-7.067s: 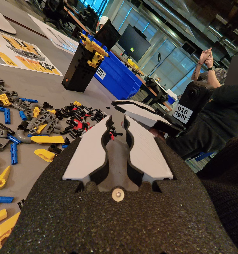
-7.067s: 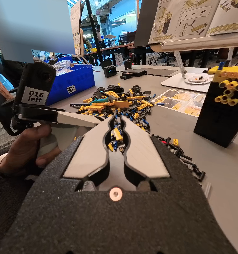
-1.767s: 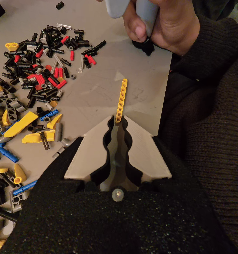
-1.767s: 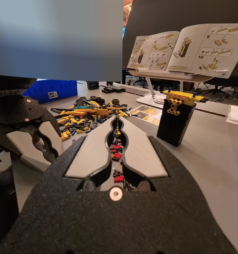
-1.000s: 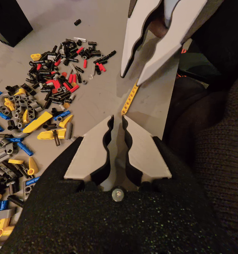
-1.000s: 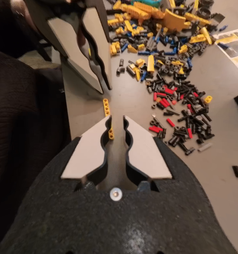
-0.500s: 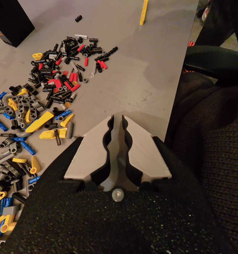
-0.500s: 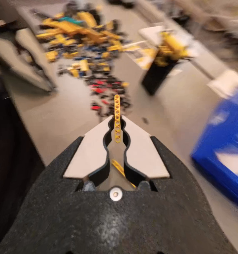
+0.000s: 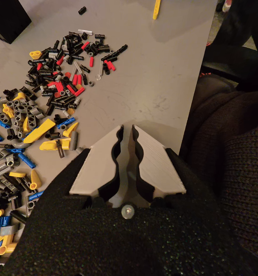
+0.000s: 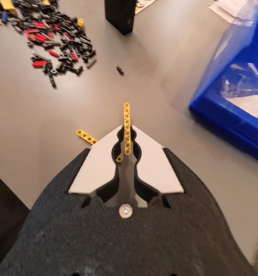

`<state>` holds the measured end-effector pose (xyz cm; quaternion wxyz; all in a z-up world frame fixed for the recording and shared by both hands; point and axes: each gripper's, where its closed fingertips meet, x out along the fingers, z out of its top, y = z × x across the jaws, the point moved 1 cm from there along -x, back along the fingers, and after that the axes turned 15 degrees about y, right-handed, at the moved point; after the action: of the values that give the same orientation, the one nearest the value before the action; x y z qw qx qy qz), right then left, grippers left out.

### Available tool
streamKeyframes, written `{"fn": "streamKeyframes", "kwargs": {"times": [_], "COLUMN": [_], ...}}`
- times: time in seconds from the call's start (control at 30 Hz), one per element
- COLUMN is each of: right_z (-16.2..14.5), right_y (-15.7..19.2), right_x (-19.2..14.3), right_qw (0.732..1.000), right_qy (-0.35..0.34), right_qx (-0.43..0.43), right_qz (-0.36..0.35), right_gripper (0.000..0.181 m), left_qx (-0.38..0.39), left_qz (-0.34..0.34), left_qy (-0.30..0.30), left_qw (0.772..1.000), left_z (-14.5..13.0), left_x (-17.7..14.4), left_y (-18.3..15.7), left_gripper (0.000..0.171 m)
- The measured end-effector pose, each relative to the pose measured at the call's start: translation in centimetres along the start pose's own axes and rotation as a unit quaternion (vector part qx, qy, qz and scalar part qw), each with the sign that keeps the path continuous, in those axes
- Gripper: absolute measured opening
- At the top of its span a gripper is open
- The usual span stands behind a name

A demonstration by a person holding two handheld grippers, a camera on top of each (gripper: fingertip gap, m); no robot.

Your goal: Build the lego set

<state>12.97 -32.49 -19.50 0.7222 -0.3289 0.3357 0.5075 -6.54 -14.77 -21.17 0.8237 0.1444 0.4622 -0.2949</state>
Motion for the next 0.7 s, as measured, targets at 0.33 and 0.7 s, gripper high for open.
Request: {"fn": "streamKeyframes", "kwargs": {"times": [0.33, 0.7], "right_z": [0.9, -1.2], "right_y": [4.5, 1.5], "right_x": [1.6, 0.7], "right_qw": [0.996, 0.998], "right_qy": [0.029, 0.060], "right_qx": [-0.064, -0.021], "right_qz": [0.061, 0.012], "right_gripper": [0.011, 0.025], "left_qx": [0.000, -0.002], "left_qz": [0.002, 0.003], "left_qy": [-0.004, -0.005], "left_qw": [1.000, 1.000], "left_z": [0.1, 0.1], "left_x": [-0.1, -0.1], "left_y": [0.0, 0.1], "left_gripper": [0.011, 0.011]}}
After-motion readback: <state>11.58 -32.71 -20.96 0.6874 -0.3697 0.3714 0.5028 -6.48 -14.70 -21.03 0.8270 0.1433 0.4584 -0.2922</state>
